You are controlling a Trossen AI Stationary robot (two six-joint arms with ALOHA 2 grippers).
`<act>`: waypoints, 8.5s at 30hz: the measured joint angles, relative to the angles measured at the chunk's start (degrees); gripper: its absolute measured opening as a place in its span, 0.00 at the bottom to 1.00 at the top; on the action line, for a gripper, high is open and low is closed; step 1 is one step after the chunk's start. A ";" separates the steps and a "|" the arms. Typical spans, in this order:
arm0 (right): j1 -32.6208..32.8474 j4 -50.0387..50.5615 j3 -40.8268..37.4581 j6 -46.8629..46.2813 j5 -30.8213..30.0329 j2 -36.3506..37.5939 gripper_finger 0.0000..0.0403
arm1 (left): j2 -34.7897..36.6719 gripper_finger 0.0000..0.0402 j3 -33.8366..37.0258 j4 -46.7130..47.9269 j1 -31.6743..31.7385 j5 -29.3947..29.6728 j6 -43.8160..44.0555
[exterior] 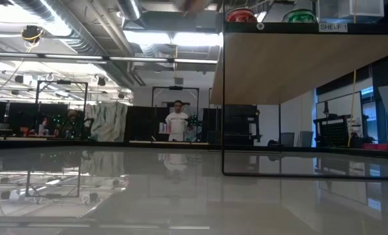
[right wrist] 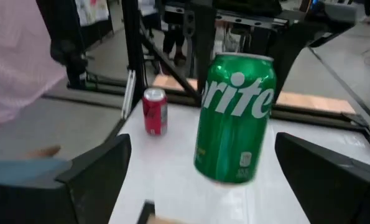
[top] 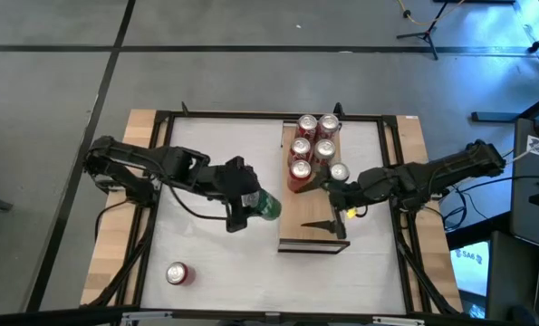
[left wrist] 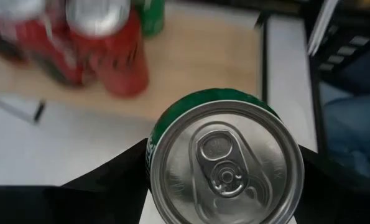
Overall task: Place canned beverage on shelf
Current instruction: Put the green soda can on the shelf aligned with the other green soda can
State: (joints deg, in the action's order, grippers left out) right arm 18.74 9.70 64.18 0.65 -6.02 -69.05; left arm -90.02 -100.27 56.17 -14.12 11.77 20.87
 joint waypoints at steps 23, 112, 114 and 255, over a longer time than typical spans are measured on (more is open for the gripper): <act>0.00 -14.13 0.00 -4.06 -2.55 -9.75 0.99 | 0.04 0.71 -1.13 -12.58 -5.23 6.93 -8.48; 33.72 -68.90 -55.08 4.40 -47.52 17.32 0.74 | -1.99 0.82 16.53 -51.76 -4.34 7.24 -9.57; 33.72 -69.94 -56.37 4.59 -47.44 17.26 0.73 | -4.36 0.82 16.53 -55.46 -4.18 7.26 -9.83; 22.86 -58.70 -56.69 4.34 -38.10 19.88 0.92 | -20.06 0.62 16.49 -71.18 1.10 17.55 -7.57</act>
State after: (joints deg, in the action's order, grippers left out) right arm 41.60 -49.00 7.49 4.99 -44.12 -49.18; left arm -110.08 -83.79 -15.01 -13.02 29.32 13.30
